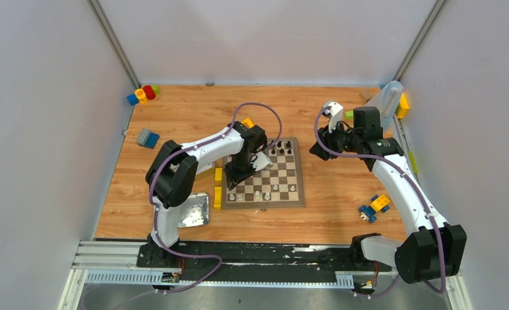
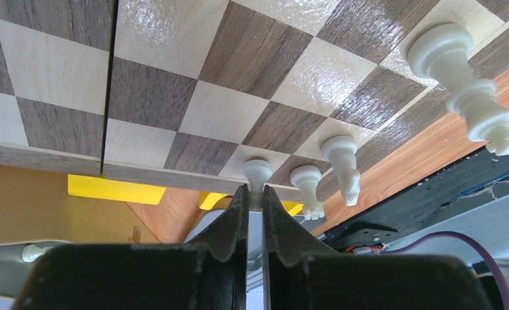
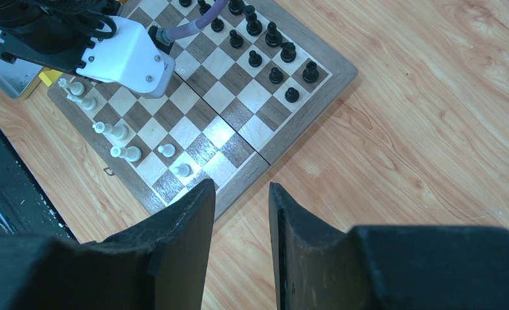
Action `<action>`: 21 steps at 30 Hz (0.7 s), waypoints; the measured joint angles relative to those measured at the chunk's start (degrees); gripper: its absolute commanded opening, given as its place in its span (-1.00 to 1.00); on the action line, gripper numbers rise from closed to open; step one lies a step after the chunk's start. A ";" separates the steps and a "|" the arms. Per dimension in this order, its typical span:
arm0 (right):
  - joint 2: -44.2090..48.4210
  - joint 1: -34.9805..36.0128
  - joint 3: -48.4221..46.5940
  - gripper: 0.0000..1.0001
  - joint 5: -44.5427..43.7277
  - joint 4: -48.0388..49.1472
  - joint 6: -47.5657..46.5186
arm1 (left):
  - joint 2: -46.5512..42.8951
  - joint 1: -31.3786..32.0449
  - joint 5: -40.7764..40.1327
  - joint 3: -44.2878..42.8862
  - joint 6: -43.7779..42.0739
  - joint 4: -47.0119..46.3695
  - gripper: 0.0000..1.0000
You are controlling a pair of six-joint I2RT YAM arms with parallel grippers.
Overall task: Set up the chess pieces on the board
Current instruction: Place the chess piece on the chessboard.
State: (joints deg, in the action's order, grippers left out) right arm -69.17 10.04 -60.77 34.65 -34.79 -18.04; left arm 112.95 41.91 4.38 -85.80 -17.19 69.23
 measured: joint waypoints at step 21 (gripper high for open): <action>0.00 0.00 0.02 -0.26 0.22 0.02 0.00 | 0.00 0.52 -0.42 0.00 0.13 0.22 -0.53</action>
State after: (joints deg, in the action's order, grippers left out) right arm -69.17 10.04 -60.75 34.87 -34.76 -18.04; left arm 112.95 42.44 3.97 -85.80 -17.06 69.45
